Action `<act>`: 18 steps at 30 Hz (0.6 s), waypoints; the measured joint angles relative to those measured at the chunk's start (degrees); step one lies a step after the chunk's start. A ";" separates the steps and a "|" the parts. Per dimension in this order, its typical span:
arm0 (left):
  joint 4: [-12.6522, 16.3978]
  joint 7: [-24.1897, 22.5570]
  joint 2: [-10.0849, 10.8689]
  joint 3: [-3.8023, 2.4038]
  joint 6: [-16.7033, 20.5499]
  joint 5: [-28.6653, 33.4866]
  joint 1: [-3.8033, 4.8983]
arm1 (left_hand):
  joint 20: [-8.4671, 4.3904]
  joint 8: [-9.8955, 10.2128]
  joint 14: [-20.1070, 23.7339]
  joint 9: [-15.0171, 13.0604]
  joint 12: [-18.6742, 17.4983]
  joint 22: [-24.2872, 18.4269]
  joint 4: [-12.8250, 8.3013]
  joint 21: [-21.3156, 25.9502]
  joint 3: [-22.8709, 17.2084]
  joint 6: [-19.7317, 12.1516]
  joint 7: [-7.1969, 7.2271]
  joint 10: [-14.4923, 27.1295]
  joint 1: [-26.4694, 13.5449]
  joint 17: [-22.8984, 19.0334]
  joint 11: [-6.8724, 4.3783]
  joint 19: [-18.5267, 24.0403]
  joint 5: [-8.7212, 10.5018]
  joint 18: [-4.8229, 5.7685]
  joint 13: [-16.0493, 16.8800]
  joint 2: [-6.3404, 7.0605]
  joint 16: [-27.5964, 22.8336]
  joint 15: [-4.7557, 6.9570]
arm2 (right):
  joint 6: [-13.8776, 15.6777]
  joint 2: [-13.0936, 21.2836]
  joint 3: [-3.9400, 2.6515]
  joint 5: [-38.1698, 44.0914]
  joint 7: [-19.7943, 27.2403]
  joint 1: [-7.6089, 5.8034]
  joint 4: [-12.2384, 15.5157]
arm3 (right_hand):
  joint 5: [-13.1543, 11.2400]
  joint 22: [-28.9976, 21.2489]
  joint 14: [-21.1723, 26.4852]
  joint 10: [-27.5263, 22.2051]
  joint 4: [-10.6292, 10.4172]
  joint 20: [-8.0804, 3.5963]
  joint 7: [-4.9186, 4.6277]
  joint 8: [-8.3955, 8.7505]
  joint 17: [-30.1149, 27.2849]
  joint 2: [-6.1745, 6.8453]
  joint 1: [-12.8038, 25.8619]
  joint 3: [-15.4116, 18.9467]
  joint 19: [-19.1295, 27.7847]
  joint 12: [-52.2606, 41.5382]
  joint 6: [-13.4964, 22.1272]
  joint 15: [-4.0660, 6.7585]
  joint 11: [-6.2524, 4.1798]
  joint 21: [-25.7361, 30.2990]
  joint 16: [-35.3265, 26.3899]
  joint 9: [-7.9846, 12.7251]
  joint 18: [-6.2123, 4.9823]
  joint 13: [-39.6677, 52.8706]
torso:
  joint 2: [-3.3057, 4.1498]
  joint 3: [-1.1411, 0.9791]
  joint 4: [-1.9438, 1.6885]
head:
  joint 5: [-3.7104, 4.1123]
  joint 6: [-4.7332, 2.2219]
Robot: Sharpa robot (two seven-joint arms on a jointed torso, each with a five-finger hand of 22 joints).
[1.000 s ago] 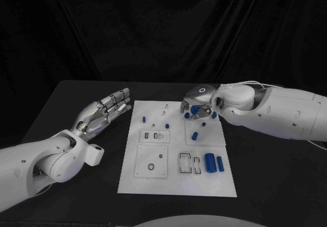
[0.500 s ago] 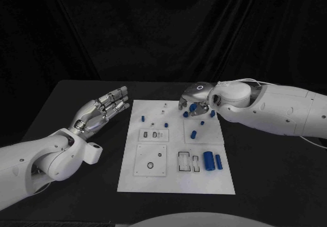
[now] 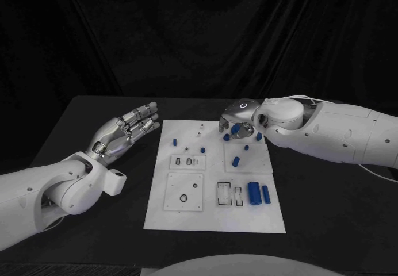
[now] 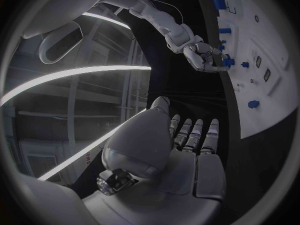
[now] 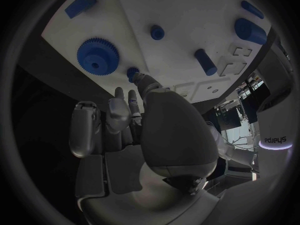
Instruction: Assemble the parts on the task board
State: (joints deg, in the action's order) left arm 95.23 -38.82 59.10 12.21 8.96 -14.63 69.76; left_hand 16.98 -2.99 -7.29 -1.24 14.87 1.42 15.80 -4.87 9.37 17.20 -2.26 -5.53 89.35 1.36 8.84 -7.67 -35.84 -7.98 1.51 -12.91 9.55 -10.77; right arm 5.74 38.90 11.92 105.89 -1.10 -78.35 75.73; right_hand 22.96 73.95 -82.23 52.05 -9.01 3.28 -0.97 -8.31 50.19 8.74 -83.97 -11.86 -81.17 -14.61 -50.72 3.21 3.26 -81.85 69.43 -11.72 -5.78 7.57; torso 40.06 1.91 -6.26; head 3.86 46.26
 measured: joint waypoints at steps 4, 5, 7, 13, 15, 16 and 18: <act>-0.07 0.00 -0.13 0.00 -0.14 0.00 0.00 | 0.00 0.00 0.00 -0.01 0.00 0.00 0.00 0.00 0.00 0.00 0.00 0.00 0.00 0.00 0.00 0.00 0.00 0.00 0.00 0.00 0.00 0.00 | 0.16 -0.26 0.00 0.00 0.17 0.29 -0.52 | -0.13 0.00 0.00 1.11 0.00 0.00 0.02 0.00 0.00 0.00 0.00 0.00 0.00 -0.02 -0.38 0.00 -0.27 0.00 0.00 -0.29 0.00 0.09 | -0.14 0.00 -0.05 | 0.06 0.23; -0.09 0.00 -0.15 0.00 -0.17 -0.01 0.00 | 0.00 0.00 0.00 -0.01 0.00 0.00 0.00 0.00 0.00 0.00 0.00 0.00 0.00 0.00 0.00 0.00 0.00 0.00 0.00 0.00 0.00 0.00 | 0.19 -0.31 0.00 0.00 0.21 0.33 -0.62 | -0.65 0.00 0.00 1.13 0.00 0.00 0.02 0.00 0.00 0.00 0.00 0.00 0.00 -0.02 -0.39 0.00 -0.24 0.00 0.00 -0.31 0.00 0.19 | -0.18 0.00 -0.05 | 0.06 0.26; -0.17 0.00 -0.18 0.00 -0.21 -0.01 0.00 | 0.00 0.00 0.00 -0.01 0.00 0.00 0.00 0.00 0.00 0.00 0.00 0.00 0.00 0.00 0.00 0.00 0.00 0.00 0.00 0.00 0.00 0.00 | 0.28 -0.45 0.00 0.00 0.32 0.43 -0.86 | -0.66 0.00 0.00 1.30 0.00 0.00 0.02 0.00 0.01 0.00 0.00 0.00 0.00 -0.02 -0.39 0.00 -0.08 0.00 0.00 -0.37 0.00 0.31 | -0.23 0.00 -0.08 | 0.06 0.34; -0.35 0.00 -0.29 0.01 -0.34 -0.01 0.00 | 0.00 0.00 0.00 -0.01 0.00 0.03 0.00 0.00 0.00 0.00 0.00 -0.01 0.00 0.00 0.01 -0.01 0.00 0.00 0.00 0.00 0.01 0.00 | 0.59 -0.96 0.00 0.01 0.65 0.77 -1.62 | -0.67 0.00 0.00 2.13 0.00 0.00 -0.28 -0.01 0.01 0.00 0.01 -0.01 0.00 -0.03 -1.29 0.00 -0.29 0.00 0.00 -0.80 0.00 0.50 | -0.37 0.03 -0.05 | 0.07 0.57; -0.43 0.00 -0.33 0.01 -0.41 -0.01 0.00 | -0.19 0.00 0.00 -0.01 0.00 0.05 0.00 0.00 0.00 0.00 0.00 -0.01 0.00 0.00 0.01 -0.19 0.00 0.01 0.00 0.00 0.01 0.00 | 0.69 -1.19 0.00 0.01 0.80 0.96 -1.95 | -0.67 0.00 0.00 2.68 0.00 0.00 -0.29 -0.01 0.02 0.00 0.00 -0.01 0.00 -0.04 -1.30 0.00 -0.34 0.00 0.00 -1.03 0.00 0.57 | -0.40 0.04 -0.03 | 0.04 0.62; -0.45 0.00 -0.35 0.01 -0.44 -0.01 0.00 | -0.19 0.00 0.00 -0.01 0.00 0.12 0.00 -0.01 0.00 0.00 0.00 -0.01 0.00 0.00 0.01 -0.19 0.00 0.01 0.00 0.00 0.01 0.00 | 0.73 -1.30 0.00 0.01 0.87 1.05 -2.13 | -0.67 0.00 0.00 2.81 0.00 0.00 -0.48 -0.01 0.02 0.00 0.01 -0.01 0.00 -0.15 -1.49 0.00 -0.21 0.00 0.00 -1.08 0.00 0.61 | -0.43 0.04 -0.02 | 0.02 0.66; -0.46 0.00 -0.39 0.01 -0.50 -0.02 0.00 | -0.19 0.00 0.00 -0.01 0.00 0.14 0.00 -0.01 0.00 0.00 0.00 -0.01 0.00 0.00 0.01 -0.19 0.00 0.01 0.00 0.00 0.66 -0.01 | 0.84 -1.54 0.00 0.01 1.03 1.28 -2.53 | -0.67 0.00 0.00 2.84 0.01 0.00 -0.31 -0.01 0.02 0.00 0.01 -0.01 0.00 -0.15 -1.88 0.00 -0.20 0.00 0.00 -1.14 0.00 0.66 | -0.47 0.04 0.01 | -0.01 0.74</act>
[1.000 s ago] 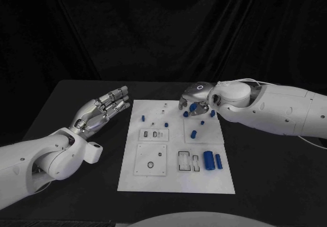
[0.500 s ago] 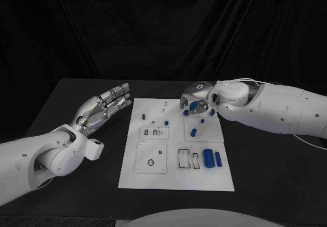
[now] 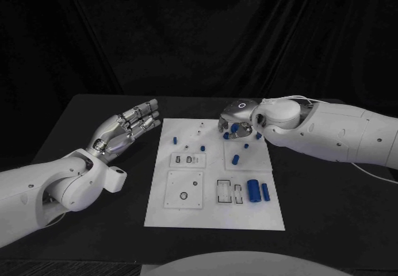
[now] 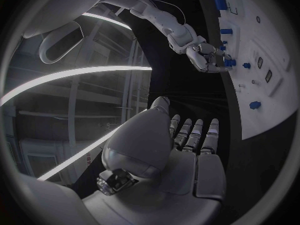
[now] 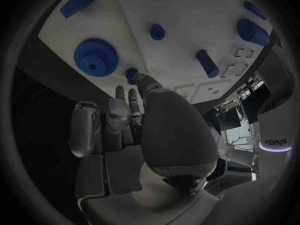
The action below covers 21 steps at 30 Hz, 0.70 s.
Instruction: Assemble the parts on the task board
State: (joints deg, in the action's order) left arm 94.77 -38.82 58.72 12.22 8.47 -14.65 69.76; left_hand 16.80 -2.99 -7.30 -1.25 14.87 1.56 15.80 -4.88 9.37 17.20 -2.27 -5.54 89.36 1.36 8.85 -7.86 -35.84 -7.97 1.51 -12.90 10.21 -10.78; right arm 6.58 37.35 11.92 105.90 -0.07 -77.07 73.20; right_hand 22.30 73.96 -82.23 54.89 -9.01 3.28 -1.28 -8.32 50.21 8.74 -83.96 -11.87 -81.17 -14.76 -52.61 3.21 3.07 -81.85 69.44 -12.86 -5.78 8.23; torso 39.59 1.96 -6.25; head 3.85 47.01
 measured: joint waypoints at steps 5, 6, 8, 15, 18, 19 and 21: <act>-0.08 0.00 -0.06 0.00 -0.15 -0.01 0.00 | -0.01 0.00 -0.50 0.00 0.00 0.01 0.00 0.00 0.00 0.00 0.00 -0.27 0.00 0.00 0.28 0.01 0.00 0.00 0.00 0.00 0.44 -0.49 | 0.30 -0.48 0.00 0.01 0.48 0.47 -0.93 | 0.00 0.00 0.00 1.02 0.31 0.00 -0.52 -0.01 0.01 -0.01 -0.01 -2.52 -0.01 -0.11 -0.59 0.00 -0.39 0.00 0.00 -0.49 0.01 0.12 | -0.08 -0.01 0.03 | -0.17 0.17; -0.11 0.00 -0.07 0.00 -0.17 -0.01 0.00 | -0.01 0.00 -0.50 0.00 0.00 0.01 0.00 0.00 0.00 0.01 -0.01 -0.27 0.00 0.00 0.28 -0.01 0.00 0.01 0.00 0.00 0.44 -0.49 | 0.36 -0.57 0.00 0.01 0.60 0.54 -1.10 | 0.00 0.00 0.00 1.03 0.31 0.00 -0.52 -0.14 0.02 -0.01 -0.01 -2.52 -0.01 -0.37 -1.20 0.01 -0.39 0.00 0.00 -0.76 0.00 0.13 | -0.10 -0.01 0.03 | -0.20 0.18; -0.17 0.00 -0.09 0.00 -0.21 -0.01 0.00 | 0.00 0.00 -0.50 -0.03 0.00 0.01 0.00 -0.01 0.00 0.62 -0.62 -0.27 0.01 0.00 0.28 0.01 0.00 0.01 0.00 0.00 0.44 -0.50 | 0.47 -0.71 0.00 0.01 0.83 0.66 -1.41 | 0.01 0.00 -0.01 1.84 0.32 0.00 -0.69 -0.29 0.14 -0.01 -0.01 -2.53 -0.01 -0.39 -1.75 0.01 -0.66 0.00 0.01 -0.84 0.01 0.13 | -0.13 -0.01 0.04 | -0.24 0.26; -0.40 -0.01 -0.28 0.00 -0.45 -0.01 0.00 | 0.08 0.00 -0.50 -0.18 0.01 0.02 0.00 -0.35 -0.01 0.63 -0.63 -0.29 0.74 0.01 0.30 -0.71 0.00 0.01 0.01 0.28 0.44 -0.50 | 0.72 -1.21 0.00 0.01 1.57 0.98 -2.47 | 0.01 0.00 -0.02 2.57 1.10 -0.01 -1.10 -0.39 0.15 -0.01 -0.01 -3.31 -0.01 -0.39 -2.16 0.03 -0.50 0.00 0.01 -1.28 0.00 0.13 | -0.21 -0.03 0.05 | -0.21 0.43; -0.48 -0.01 -0.31 0.00 -0.57 -0.02 0.00 | 0.08 0.00 -0.50 -0.24 0.67 0.02 -0.01 -0.35 -0.01 1.12 -1.13 -0.29 0.74 0.00 0.30 -0.71 0.00 0.01 0.01 0.28 0.44 -0.50 | 0.92 -1.33 0.00 0.02 1.91 1.13 -2.83 | 0.02 0.00 -0.03 4.05 1.10 -0.01 -1.37 -0.39 0.15 -0.02 -0.02 -3.32 -0.01 -0.39 -2.44 0.03 -1.10 0.00 0.00 -1.62 0.00 0.13 | -0.22 -0.04 0.05 | -0.17 0.50; -0.49 -0.01 -0.31 0.00 -0.60 -0.02 0.00 | 0.08 0.00 -0.51 -0.25 0.66 0.02 0.00 -0.35 -0.01 1.13 -1.11 -0.35 0.74 0.01 0.35 -0.71 0.00 0.01 0.02 0.28 0.44 -0.50 | 1.03 -1.35 0.00 0.02 2.05 1.16 -2.92 | 0.03 0.00 -0.04 4.42 1.57 -0.01 -1.88 -0.40 0.17 -0.12 -0.12 -3.78 -0.01 -0.39 -2.96 0.05 -0.75 0.00 0.01 -1.75 0.00 0.13 | -0.23 -0.04 0.05 | -0.17 0.53; -0.52 -0.01 -0.31 0.00 -0.66 -0.02 0.00 | 0.08 0.00 -0.51 -0.25 0.66 0.03 0.00 -0.35 -0.01 1.13 -1.12 -0.50 0.75 0.01 0.52 -0.71 0.00 0.01 0.02 0.28 0.44 -0.50 | 1.41 -1.35 0.00 0.02 2.36 1.23 -3.09 | 0.11 0.00 -0.42 5.18 1.89 -0.03 -2.45 -1.07 0.24 -0.84 -0.85 -4.10 -0.02 -0.39 -3.56 0.43 -1.39 0.00 0.01 -2.11 0.00 0.14 | -0.25 -0.05 0.05 | -0.18 0.56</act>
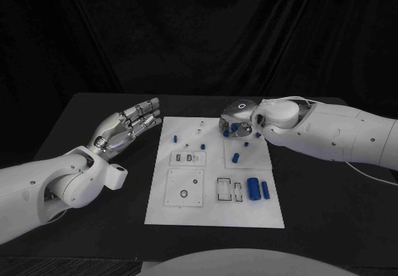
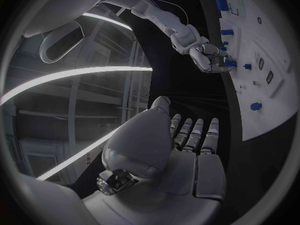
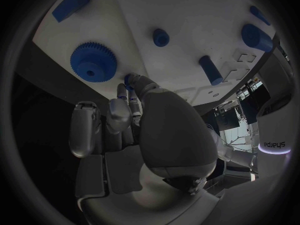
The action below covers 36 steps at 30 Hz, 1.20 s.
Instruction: Assemble the parts on the task board
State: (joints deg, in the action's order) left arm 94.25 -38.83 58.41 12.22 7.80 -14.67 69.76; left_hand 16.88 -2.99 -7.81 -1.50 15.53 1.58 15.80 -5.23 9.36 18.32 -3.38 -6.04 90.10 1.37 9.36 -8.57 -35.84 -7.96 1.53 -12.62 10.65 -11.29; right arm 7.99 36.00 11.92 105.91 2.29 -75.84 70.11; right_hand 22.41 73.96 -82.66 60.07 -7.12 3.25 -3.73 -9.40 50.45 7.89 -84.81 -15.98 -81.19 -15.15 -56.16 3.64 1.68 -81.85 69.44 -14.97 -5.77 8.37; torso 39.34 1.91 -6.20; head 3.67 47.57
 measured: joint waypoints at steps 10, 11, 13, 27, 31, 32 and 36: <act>-0.04 0.00 0.14 0.00 -0.24 -0.01 0.00 | 0.00 0.00 0.00 -0.02 0.00 0.00 0.00 0.00 -0.01 0.42 -0.40 0.00 0.00 0.00 0.00 -0.01 0.00 0.01 0.01 0.00 0.00 0.00 | 4.11 0.54 0.00 -2.77 1.77 0.05 -0.02 | -0.04 0.00 -0.51 3.63 0.79 -0.52 -0.60 -0.88 1.01 0.01 0.00 -0.78 -0.49 0.01 -2.84 0.51 0.16 0.00 0.01 -0.81 0.00 -0.03 | -0.13 0.00 0.04 | -0.38 0.19; -0.03 0.00 0.19 0.00 -0.25 -0.01 0.00 | 0.00 0.00 0.00 -0.02 0.00 0.00 -0.01 0.00 -0.01 0.41 -0.42 0.00 0.00 0.00 0.00 -0.01 0.00 0.00 0.01 0.00 0.01 0.00 | 4.54 0.66 0.00 -3.25 1.89 0.02 0.09 | -0.04 0.00 -0.51 3.67 0.79 -0.52 -0.67 -0.88 1.02 0.01 0.01 -0.78 -0.49 0.01 -2.92 0.51 0.20 0.00 0.01 -0.81 0.00 -0.03 | -0.14 0.00 0.05 | -0.44 0.19; -0.01 0.00 0.27 0.00 -0.25 -0.01 0.00 | 0.00 0.00 -0.02 -0.03 0.00 0.00 -0.43 0.00 -1.46 0.41 -0.42 0.00 0.00 0.00 0.00 -0.01 0.00 0.00 0.01 0.00 0.01 -0.02 | 5.27 0.80 0.04 -4.10 2.07 -0.23 0.31 | -0.04 0.00 -0.51 3.75 0.79 -0.52 -0.58 -0.88 1.03 0.01 0.01 -0.78 -0.48 0.01 -3.02 0.51 0.26 0.00 0.01 -0.81 0.00 -0.03 | -0.17 0.00 0.07 | -0.48 0.16; 0.29 -0.01 0.49 0.00 -0.21 -0.02 0.00 | -0.01 0.00 -0.41 -0.06 0.00 0.00 -0.32 0.00 -2.51 0.93 -0.91 -0.03 0.23 0.02 0.02 -0.01 -0.31 0.01 0.02 -0.22 0.50 -0.40 | 7.34 -4.52 -0.03 -7.83 2.11 -4.38 -3.09 | -0.77 0.00 -0.51 4.07 0.79 -0.81 -0.39 -0.88 1.19 0.02 0.02 -0.77 -0.20 0.10 -3.23 0.51 0.16 0.00 0.01 -0.81 0.00 -0.05 | -0.30 0.08 0.03 | -1.66 -0.10; 0.33 -0.01 0.47 0.00 -0.21 -0.02 0.00 | -0.01 0.00 -0.41 -0.06 0.00 0.01 -0.32 0.00 -2.51 0.93 -0.92 -0.03 0.23 0.03 0.02 -0.01 -0.40 0.01 0.02 -0.22 0.50 -0.41 | 7.15 -7.00 -0.02 -8.26 2.09 -4.42 -5.75 | -0.77 0.01 -0.51 4.20 0.79 -0.81 -0.39 -0.88 1.19 0.02 0.02 -0.78 -0.20 0.13 -3.23 0.51 0.12 0.00 0.01 -0.81 0.00 -0.05 | -0.29 0.07 0.02 | -1.61 0.10; 0.33 -0.01 0.46 0.01 -0.21 -0.02 0.00 | -0.01 0.00 -0.41 -0.06 0.01 0.01 -0.32 0.00 -2.51 0.93 -0.91 -0.03 0.23 0.03 0.02 -0.01 -0.40 0.01 0.02 -0.22 0.50 -0.41 | 7.09 -7.47 -0.02 -8.33 2.10 -4.41 -6.29 | -0.77 0.01 -0.51 4.37 0.79 -0.81 -0.38 -0.88 1.19 0.02 0.02 -0.77 -0.20 0.13 -3.23 0.51 0.28 0.00 0.01 -0.81 -0.01 -0.05 | -0.29 0.07 0.02 | -1.61 0.19; 0.30 -0.01 0.38 0.01 -0.22 -0.03 0.00 | -0.01 0.00 -0.41 -0.07 0.00 0.01 -0.32 0.00 -2.51 0.93 -0.92 -0.03 0.23 0.03 0.02 -0.01 -0.40 0.01 0.02 -0.22 0.50 -0.41 | 6.78 -9.08 -0.02 -8.59 2.11 -4.07 -8.55 | -0.78 0.01 -0.51 4.45 0.79 -0.81 -0.38 -0.88 1.22 0.02 0.02 -0.77 -0.20 0.46 -3.23 0.51 0.16 0.00 0.01 -0.81 0.00 -0.06 | -0.29 0.06 -0.02 | -1.61 0.46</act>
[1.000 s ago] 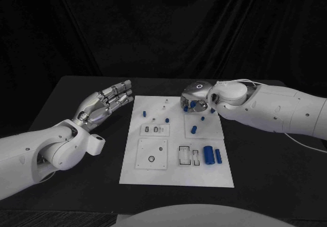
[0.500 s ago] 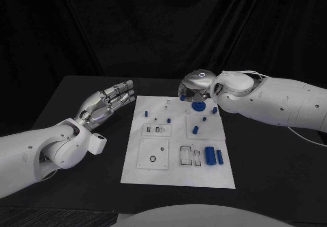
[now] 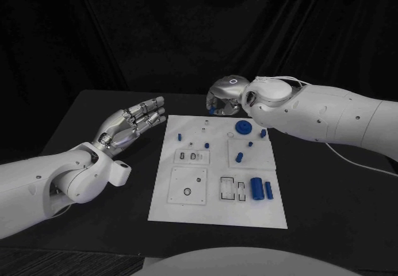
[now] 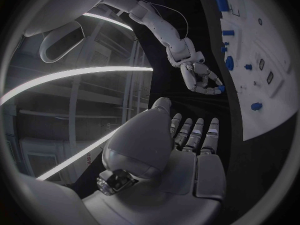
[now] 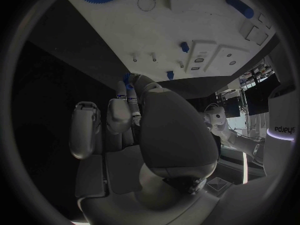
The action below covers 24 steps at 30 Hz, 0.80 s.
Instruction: Assemble the parts on the task board
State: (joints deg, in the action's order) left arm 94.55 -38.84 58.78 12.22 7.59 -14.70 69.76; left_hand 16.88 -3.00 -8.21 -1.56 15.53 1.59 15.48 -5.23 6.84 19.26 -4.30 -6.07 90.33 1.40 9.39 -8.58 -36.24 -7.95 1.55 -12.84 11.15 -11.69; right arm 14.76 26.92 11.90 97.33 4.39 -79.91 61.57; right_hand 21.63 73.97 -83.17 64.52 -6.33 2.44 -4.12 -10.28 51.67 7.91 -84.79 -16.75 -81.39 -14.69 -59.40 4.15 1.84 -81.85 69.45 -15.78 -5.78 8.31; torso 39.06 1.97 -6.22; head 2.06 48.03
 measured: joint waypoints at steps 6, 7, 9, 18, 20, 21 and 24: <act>-0.14 0.00 -0.27 0.00 -0.02 0.00 0.00 | 0.00 0.00 0.00 0.00 0.00 0.00 0.00 0.00 0.00 0.00 0.00 0.00 0.00 0.00 0.00 0.00 0.00 0.00 0.00 0.00 0.00 0.00 | -0.59 -1.47 0.00 -0.19 -0.01 0.79 -2.56 | 0.00 0.00 0.00 0.01 0.00 0.00 0.00 0.00 0.00 0.00 0.00 0.00 0.00 0.10 0.00 0.00 0.00 0.00 0.00 0.00 0.00 0.00 | 0.14 -0.05 -0.13 | 0.18 0.07; -0.19 0.00 -0.33 0.00 -0.03 0.00 0.00 | 0.00 0.00 0.00 0.00 0.00 0.00 0.00 0.00 0.00 0.00 0.00 0.00 0.00 0.00 0.00 0.00 0.00 0.00 0.00 0.00 0.00 0.00 | -0.71 -1.73 0.00 -0.23 -0.01 0.94 -3.02 | 0.00 0.00 0.00 0.01 0.00 0.00 0.00 0.00 0.00 0.00 0.00 0.00 0.00 0.10 0.00 0.00 0.00 0.00 0.00 0.00 0.00 0.00 | 0.21 -0.07 -0.23 | 0.31 -0.01; -0.24 0.00 -0.34 0.00 -0.04 0.00 0.00 | 0.00 0.00 0.00 0.00 0.00 0.00 0.00 0.00 0.00 0.00 -0.01 0.00 0.00 0.00 0.00 0.00 0.00 0.00 0.00 0.00 0.00 0.00 | -0.88 -1.97 0.00 -0.27 -0.02 1.11 -3.40 | 0.00 0.00 0.00 0.01 0.00 0.00 0.00 0.00 0.00 0.00 0.00 0.00 0.00 0.10 0.00 0.00 0.00 0.00 0.00 0.00 0.00 0.00 | 0.32 -0.10 -0.37 | 0.47 -0.13; -0.24 -0.01 -0.34 0.00 -0.04 0.00 0.00 | -0.13 0.00 0.02 -0.01 0.00 0.00 0.00 0.00 -0.01 1.01 -1.02 0.06 0.37 0.00 -0.08 -0.12 0.00 0.02 0.00 0.37 0.00 0.02 | -1.51 -2.15 0.01 -0.36 -0.10 1.53 -3.83 | 0.00 0.01 0.22 0.19 0.00 0.01 -0.02 0.02 -0.01 0.00 0.00 0.00 0.02 0.76 0.02 -0.22 0.20 0.44 0.00 0.00 0.00 0.00 | 0.73 -0.12 -0.86 | 1.20 -0.88; -0.24 -0.01 -0.34 0.00 -0.04 0.00 0.00 | -0.29 0.00 0.02 -0.01 0.00 0.00 0.00 0.00 -0.01 1.01 -1.03 0.06 0.37 0.00 -0.08 -0.28 0.00 0.02 0.00 0.37 0.00 0.02 | -1.59 -2.18 0.01 -0.37 -0.11 1.64 -3.91 | 0.00 0.01 0.22 0.20 0.00 0.01 -0.02 0.02 -0.01 0.00 0.00 0.00 0.02 0.76 0.02 -0.22 0.20 0.44 0.00 0.00 0.00 0.00 | 0.82 -0.10 -0.94 | 1.26 -1.02; -0.24 -0.01 -0.34 0.00 -0.04 0.00 0.00 | -0.29 0.00 0.02 -0.01 0.00 0.00 0.00 0.00 -0.01 1.01 -1.03 0.06 0.37 0.00 -0.08 -0.29 0.00 0.02 0.00 0.37 0.00 0.02 | -1.65 -2.23 0.01 -0.38 -0.12 1.73 -3.99 | 0.00 0.01 0.22 0.19 0.00 0.01 -0.02 0.02 -0.01 0.00 0.00 0.00 0.02 0.76 0.02 -0.22 0.20 0.44 0.00 0.00 0.00 0.00 | 0.86 -0.10 -0.97 | 1.28 -1.08; -0.27 -0.01 -0.44 0.00 -0.04 0.00 0.00 | -0.29 0.00 0.02 -0.01 0.00 0.00 0.00 0.00 -0.01 1.01 -1.03 0.06 0.37 0.00 -0.08 -0.29 0.00 0.02 0.00 0.37 0.00 0.02 | -1.77 -2.47 0.01 -0.39 -0.14 1.96 -4.33 | 0.00 0.01 0.22 0.19 0.00 0.01 -0.02 0.02 -0.01 0.00 0.00 0.00 0.02 0.76 0.02 -0.22 0.20 0.44 0.00 0.00 0.00 0.00 | 0.90 -0.09 -1.00 | 1.31 -1.22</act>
State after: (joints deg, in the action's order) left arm 94.28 -38.84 58.34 12.23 7.55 -14.70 69.76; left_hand 16.59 -3.00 -8.19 -1.58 15.53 1.59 15.48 -5.23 6.84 20.27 -5.33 -6.01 90.70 1.40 9.31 -8.88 -36.25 -7.93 1.55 -12.47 11.15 -11.67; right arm 12.99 24.45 11.91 96.93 4.25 -77.95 57.24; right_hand 21.63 73.98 -82.95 64.71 -6.32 2.45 -4.13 -10.25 51.66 7.91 -84.79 -16.75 -81.37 -13.93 -59.37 3.93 2.04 -81.41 69.44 -15.78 -5.78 8.32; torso 39.96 1.88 -7.22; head 3.37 46.80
